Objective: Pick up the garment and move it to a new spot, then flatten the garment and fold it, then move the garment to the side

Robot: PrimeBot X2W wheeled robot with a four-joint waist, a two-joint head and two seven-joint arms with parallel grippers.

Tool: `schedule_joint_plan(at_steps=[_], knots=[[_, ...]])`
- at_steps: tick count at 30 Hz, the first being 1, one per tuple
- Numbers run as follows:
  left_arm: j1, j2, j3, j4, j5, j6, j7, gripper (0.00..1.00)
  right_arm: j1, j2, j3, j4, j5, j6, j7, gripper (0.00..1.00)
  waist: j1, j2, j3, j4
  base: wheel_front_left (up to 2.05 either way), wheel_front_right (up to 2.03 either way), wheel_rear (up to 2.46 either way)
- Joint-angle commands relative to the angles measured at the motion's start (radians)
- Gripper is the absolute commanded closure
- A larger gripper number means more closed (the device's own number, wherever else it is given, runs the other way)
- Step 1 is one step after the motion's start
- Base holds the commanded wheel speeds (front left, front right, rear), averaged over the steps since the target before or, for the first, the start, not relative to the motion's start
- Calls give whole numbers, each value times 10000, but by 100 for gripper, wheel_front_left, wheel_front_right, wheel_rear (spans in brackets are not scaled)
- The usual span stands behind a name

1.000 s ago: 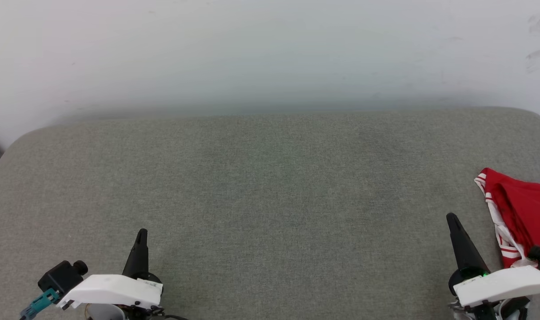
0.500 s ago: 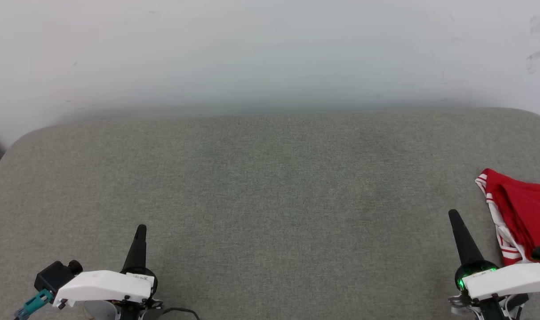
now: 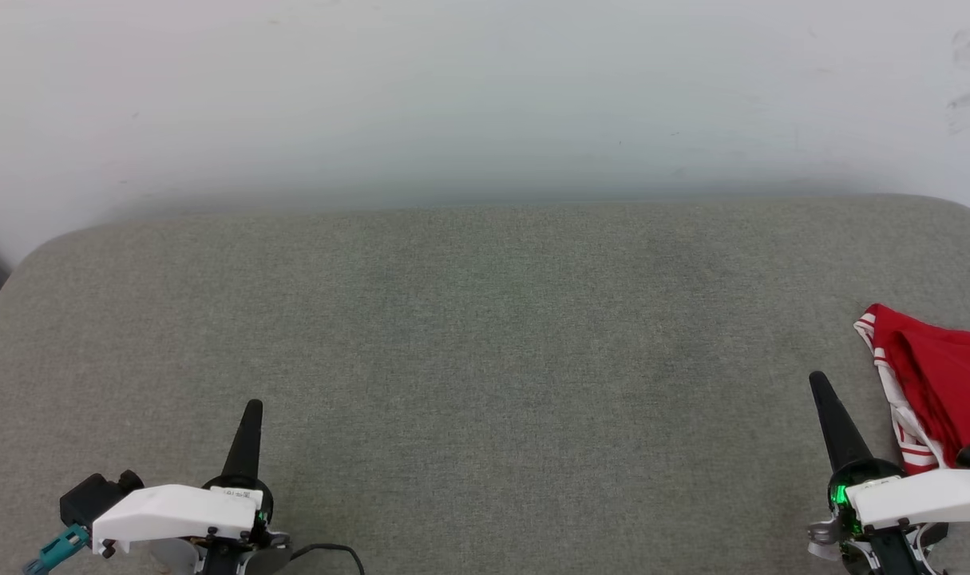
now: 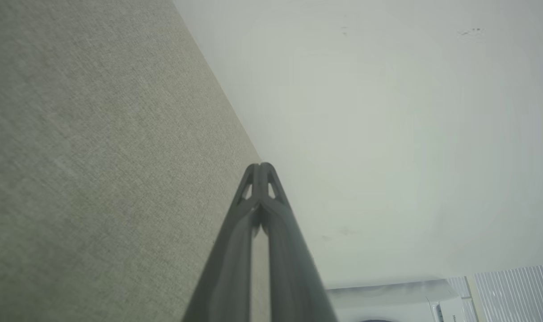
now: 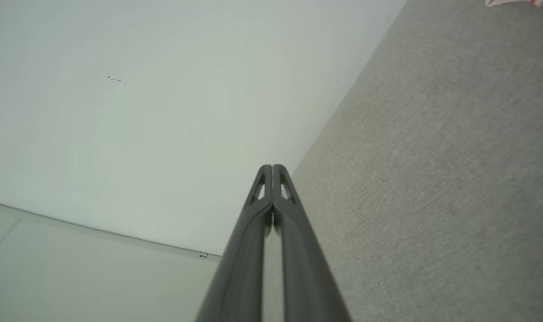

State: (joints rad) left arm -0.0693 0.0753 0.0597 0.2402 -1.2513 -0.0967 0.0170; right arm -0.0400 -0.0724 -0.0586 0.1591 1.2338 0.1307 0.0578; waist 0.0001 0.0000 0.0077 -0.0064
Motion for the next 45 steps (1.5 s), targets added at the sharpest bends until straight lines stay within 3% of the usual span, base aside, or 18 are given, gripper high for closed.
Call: schedule_joint_plan(at_steps=[1, 45], knots=[[-248, -30, 55, -39, -239, -47, 70, 100, -220, -42, -35, -5, 272, 2, 31, 100, -1, 0, -1, 2, 0, 0, 0], [-428, -253, 558, 55, -3467, -346, 968, 100, -701, 57, -321, 841, 3831, 0, 386, 100, -1, 0, -43, 60, 0, 0, 0]])
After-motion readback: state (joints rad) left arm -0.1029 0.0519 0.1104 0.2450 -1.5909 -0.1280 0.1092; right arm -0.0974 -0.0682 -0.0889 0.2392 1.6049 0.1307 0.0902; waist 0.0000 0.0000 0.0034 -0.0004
